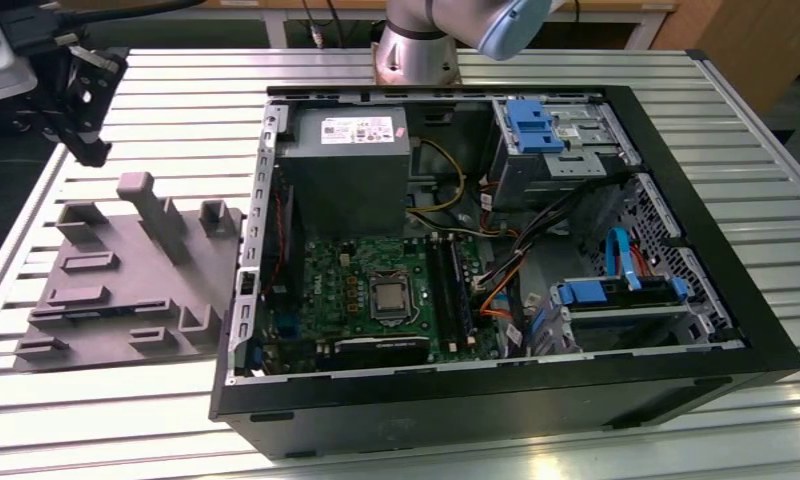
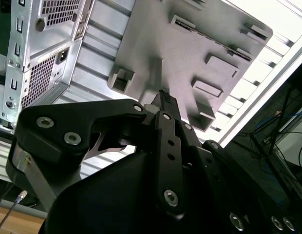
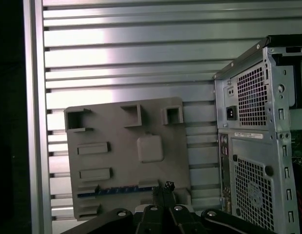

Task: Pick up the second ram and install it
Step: 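Reach for the second ram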

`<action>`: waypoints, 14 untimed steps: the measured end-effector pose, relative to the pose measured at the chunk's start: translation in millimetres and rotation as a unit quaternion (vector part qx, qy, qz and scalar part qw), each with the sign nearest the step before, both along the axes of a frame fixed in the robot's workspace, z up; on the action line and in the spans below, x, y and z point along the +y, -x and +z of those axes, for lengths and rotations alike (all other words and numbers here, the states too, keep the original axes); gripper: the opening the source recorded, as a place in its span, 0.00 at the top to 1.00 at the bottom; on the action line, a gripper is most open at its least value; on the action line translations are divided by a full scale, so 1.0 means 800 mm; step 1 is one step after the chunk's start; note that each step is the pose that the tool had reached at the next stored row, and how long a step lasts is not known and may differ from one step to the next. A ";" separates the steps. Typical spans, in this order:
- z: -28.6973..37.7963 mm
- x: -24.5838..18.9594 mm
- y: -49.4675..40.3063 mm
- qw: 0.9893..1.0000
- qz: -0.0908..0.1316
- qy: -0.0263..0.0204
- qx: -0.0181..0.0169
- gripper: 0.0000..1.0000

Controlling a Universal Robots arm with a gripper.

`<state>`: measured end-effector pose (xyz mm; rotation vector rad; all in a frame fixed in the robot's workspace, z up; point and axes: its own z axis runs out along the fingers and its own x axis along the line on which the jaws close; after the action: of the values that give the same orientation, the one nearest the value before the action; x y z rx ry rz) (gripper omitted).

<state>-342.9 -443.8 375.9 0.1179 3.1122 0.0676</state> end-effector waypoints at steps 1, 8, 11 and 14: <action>-0.0003 -0.0003 0.000 1.000 0.000 0.000 0.000 0.89; -0.0024 -0.0026 0.003 1.000 0.000 0.000 0.000 0.89; -0.0035 -0.0035 0.004 1.000 0.000 0.000 0.000 0.89; -0.0044 -0.0045 0.005 1.000 0.000 0.000 0.000 0.89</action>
<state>-346.6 -447.4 372.4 0.1179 3.1122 0.0677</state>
